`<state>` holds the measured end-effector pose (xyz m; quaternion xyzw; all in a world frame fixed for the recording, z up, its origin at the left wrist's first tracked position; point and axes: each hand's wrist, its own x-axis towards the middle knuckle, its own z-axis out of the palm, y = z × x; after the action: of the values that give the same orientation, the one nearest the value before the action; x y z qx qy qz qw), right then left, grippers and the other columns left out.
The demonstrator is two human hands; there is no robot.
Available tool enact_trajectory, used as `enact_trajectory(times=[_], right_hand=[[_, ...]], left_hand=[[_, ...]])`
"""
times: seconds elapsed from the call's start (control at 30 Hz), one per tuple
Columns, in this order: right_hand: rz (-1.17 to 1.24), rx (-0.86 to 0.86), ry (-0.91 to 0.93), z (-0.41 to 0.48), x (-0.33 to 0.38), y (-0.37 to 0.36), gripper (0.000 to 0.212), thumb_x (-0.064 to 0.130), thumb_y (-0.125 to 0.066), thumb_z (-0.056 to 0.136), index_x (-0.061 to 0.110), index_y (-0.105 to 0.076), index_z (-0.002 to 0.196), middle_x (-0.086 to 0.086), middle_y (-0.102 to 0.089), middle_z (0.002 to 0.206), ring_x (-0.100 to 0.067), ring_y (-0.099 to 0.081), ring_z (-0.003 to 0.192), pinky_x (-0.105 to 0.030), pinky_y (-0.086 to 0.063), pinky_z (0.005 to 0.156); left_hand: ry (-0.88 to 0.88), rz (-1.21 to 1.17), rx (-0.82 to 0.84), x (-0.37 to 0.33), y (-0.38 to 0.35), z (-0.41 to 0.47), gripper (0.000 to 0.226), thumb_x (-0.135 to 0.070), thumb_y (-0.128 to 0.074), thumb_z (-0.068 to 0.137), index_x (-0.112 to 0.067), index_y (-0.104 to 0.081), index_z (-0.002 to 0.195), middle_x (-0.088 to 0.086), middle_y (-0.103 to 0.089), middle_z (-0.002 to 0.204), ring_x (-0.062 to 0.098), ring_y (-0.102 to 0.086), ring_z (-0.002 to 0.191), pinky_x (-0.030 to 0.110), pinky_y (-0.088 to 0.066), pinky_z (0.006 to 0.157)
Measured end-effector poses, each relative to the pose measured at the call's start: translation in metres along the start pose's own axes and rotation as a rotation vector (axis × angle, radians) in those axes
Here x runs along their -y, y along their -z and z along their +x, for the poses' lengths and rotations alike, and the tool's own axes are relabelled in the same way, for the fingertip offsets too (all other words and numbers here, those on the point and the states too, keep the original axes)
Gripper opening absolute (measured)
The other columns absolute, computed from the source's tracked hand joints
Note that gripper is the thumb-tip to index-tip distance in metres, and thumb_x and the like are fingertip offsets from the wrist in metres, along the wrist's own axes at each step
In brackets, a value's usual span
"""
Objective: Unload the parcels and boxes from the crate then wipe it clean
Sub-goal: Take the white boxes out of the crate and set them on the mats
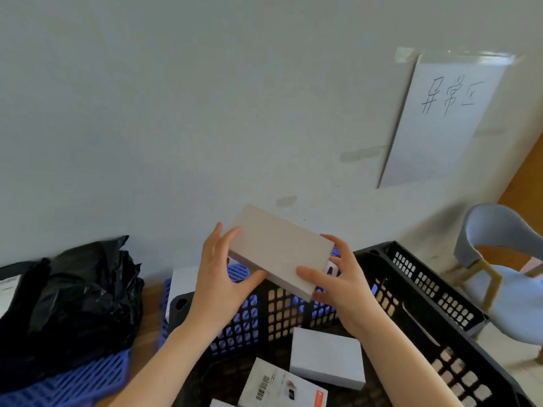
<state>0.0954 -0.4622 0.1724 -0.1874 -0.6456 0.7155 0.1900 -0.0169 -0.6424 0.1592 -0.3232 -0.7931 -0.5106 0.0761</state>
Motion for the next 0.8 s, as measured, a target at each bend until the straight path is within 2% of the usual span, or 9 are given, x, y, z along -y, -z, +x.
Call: enact_trajectory(times=[0.07,0.13,0.23,0.33,0.4,0.47,0.57,0.7,0.8], right_hand=[[0.071,-0.022,0.011,0.008,0.0,-0.026,0.07,0.015,-0.085,0.066,0.038,-0.05,0.121,-0.005,-0.057,0.119,-0.026,-0.064,0.101,-0.046,-0.06,0.067],[0.124,-0.033,0.034,0.018,-0.001,-0.055,0.07,0.018,-0.086,0.063,0.038,-0.049,0.12,-0.002,-0.057,0.117,-0.024,-0.065,0.099,-0.044,-0.06,0.066],[0.156,-0.005,0.05,0.03,-0.004,-0.1,0.074,0.028,-0.088,0.055,0.038,-0.05,0.117,0.003,-0.056,0.115,-0.021,-0.068,0.094,-0.043,-0.06,0.065],[0.103,0.02,0.031,0.045,-0.013,-0.141,0.051,0.033,-0.08,0.072,0.032,-0.05,0.113,0.001,-0.059,0.111,-0.02,-0.07,0.091,-0.044,-0.06,0.069],[-0.026,0.042,0.007,0.058,-0.018,-0.164,0.029,0.035,-0.069,0.085,0.029,-0.05,0.106,0.0,-0.059,0.108,-0.018,-0.067,0.092,-0.038,-0.06,0.071],[-0.159,0.076,-0.018,0.074,-0.024,-0.18,0.022,0.035,-0.064,0.089,0.028,-0.048,0.103,0.001,-0.059,0.108,-0.015,-0.065,0.092,-0.033,-0.058,0.073],[-0.28,0.161,-0.063,0.095,-0.034,-0.195,0.028,0.027,-0.066,0.088,0.026,-0.047,0.107,-0.003,-0.062,0.108,-0.016,-0.066,0.091,-0.033,-0.057,0.077],[-0.482,0.316,-0.165,0.122,-0.057,-0.211,0.048,0.023,-0.064,0.089,0.047,-0.041,0.123,-0.005,-0.064,0.104,-0.021,-0.066,0.093,-0.04,-0.058,0.081],[-0.599,0.373,-0.239,0.143,-0.083,-0.222,0.047,0.021,-0.064,0.09,0.039,-0.047,0.13,-0.002,-0.064,0.099,-0.02,-0.066,0.088,-0.037,-0.058,0.077]], left_hand=[[0.035,0.044,-0.074,0.008,0.016,0.001,0.079,-0.032,-0.079,0.076,-0.037,-0.035,0.142,-0.004,-0.018,0.157,-0.007,-0.019,0.137,0.024,-0.029,0.112],[0.065,0.064,-0.135,0.018,0.03,-0.001,0.08,-0.038,-0.078,0.076,-0.035,-0.035,0.144,-0.004,-0.031,0.146,-0.007,-0.031,0.129,0.018,-0.034,0.106],[0.126,-0.05,-0.044,0.028,0.045,-0.006,0.084,-0.058,-0.07,0.068,-0.049,-0.031,0.142,-0.021,-0.037,0.133,-0.014,-0.041,0.118,0.004,-0.039,0.089],[0.139,-0.136,-0.042,0.046,0.057,-0.005,0.085,-0.056,-0.075,0.064,-0.056,-0.031,0.137,-0.029,-0.031,0.134,-0.022,-0.036,0.119,-0.004,-0.035,0.086],[0.176,-0.181,-0.088,0.063,0.069,0.001,0.084,-0.041,-0.084,0.068,-0.059,-0.033,0.132,-0.031,-0.034,0.135,-0.013,-0.042,0.122,0.005,-0.042,0.094],[0.222,-0.196,-0.093,0.085,0.081,0.006,0.083,-0.032,-0.086,0.07,-0.056,-0.035,0.131,-0.027,-0.039,0.135,-0.003,-0.048,0.123,0.022,-0.048,0.101],[0.257,-0.171,-0.028,0.118,0.094,0.014,0.082,-0.031,-0.086,0.071,-0.049,-0.037,0.134,-0.023,-0.039,0.138,0.005,-0.047,0.127,0.033,-0.048,0.104],[0.328,-0.078,0.063,0.167,0.094,0.023,0.085,-0.032,-0.083,0.067,-0.05,-0.033,0.134,-0.016,-0.03,0.145,0.012,-0.038,0.13,0.036,-0.044,0.105],[0.394,-0.054,0.137,0.207,0.086,0.031,0.082,-0.036,-0.082,0.066,-0.041,-0.038,0.135,-0.011,-0.037,0.14,0.019,-0.039,0.129,0.04,-0.044,0.104]])
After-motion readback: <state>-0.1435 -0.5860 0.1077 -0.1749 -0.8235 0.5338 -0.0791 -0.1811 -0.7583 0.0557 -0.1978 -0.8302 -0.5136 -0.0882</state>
